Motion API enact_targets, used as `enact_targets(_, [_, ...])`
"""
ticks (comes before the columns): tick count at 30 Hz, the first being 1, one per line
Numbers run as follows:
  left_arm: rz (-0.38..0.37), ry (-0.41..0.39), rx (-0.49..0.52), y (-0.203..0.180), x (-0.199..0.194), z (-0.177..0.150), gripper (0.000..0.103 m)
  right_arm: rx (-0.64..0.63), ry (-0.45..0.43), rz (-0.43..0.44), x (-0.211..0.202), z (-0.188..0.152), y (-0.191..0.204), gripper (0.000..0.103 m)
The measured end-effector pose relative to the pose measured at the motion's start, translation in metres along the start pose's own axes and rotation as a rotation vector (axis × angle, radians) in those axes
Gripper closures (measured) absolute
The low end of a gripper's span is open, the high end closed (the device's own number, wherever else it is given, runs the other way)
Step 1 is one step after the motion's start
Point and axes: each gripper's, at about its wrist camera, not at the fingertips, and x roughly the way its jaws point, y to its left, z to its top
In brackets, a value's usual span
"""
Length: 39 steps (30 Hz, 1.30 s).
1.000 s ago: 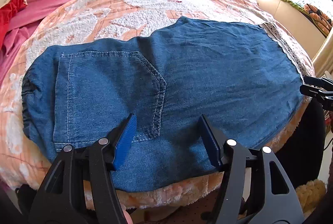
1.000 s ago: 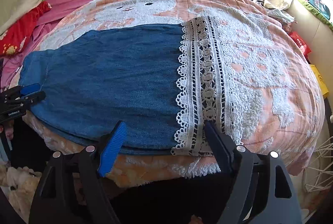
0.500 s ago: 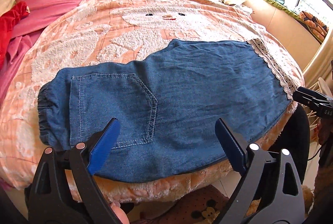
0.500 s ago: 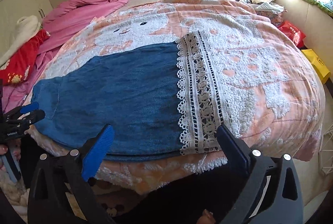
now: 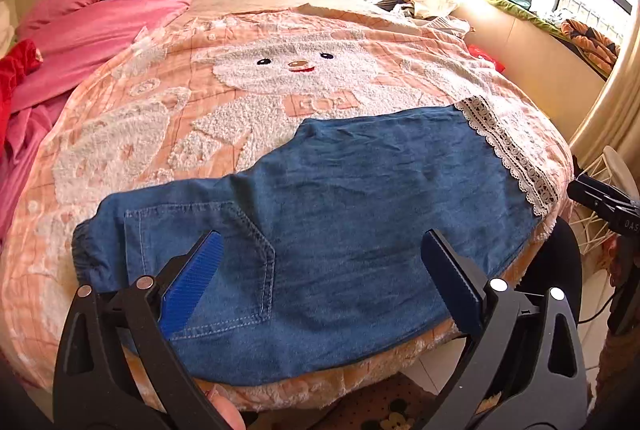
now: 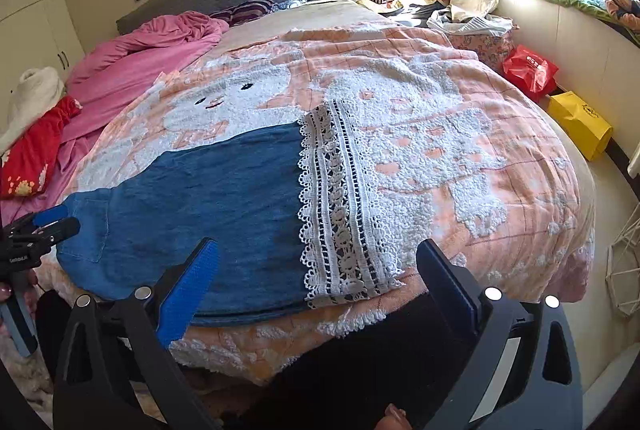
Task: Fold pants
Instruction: 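Lay the lace edge onto the pants and open both grippers, then grasp the lace-trimmed waist edge with the left gripper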
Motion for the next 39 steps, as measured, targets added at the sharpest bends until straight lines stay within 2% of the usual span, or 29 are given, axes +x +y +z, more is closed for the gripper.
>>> enact_targets(7, [-0.024, -0.027, 0.073, -0.02, 0.012, 0.036, 0.009, 0.031, -0.01, 0.007, -0.001, -0.002, -0.007, 0.005])
enact_targets(9, [-0.05, -0.032, 0.087, -0.027, 0.019, 0.048, 0.009, 0.04, -0.012, 0.013, -0.002, -0.002, -0.01, 0.005])
enact_targets(14, [-0.142, -0.008, 0.115, -0.046, 0.046, 0.074, 0.009, 0.068, -0.009, 0.011, -0.002, -0.004, -0.02, 0.005])
enact_targets(21, [-0.25, 0.041, 0.204, -0.086, 0.095, 0.108, 0.009, 0.104, 0.003, 0.033, 0.003, -0.005, -0.032, 0.005])
enact_targets(25, [-0.272, 0.081, 0.261, -0.107, 0.124, 0.119, 0.01, 0.103, 0.018, 0.049, 0.013, -0.003, -0.032, 0.005])
enact_targets(28, [-0.273, 0.101, 0.296, -0.118, 0.142, 0.124, 0.021, 0.1, 0.04, 0.058, 0.024, -0.001, -0.032, 0.005])
enact_targets(36, [-0.343, 0.156, 0.364, -0.145, 0.181, 0.135, 0.037, 0.099, 0.066, 0.068, 0.044, 0.007, -0.036, 0.005])
enact_targets(39, [-0.364, 0.176, 0.377, -0.153, 0.194, 0.136, 0.04, 0.109, 0.083, 0.075, 0.052, 0.007, -0.039, 0.005])
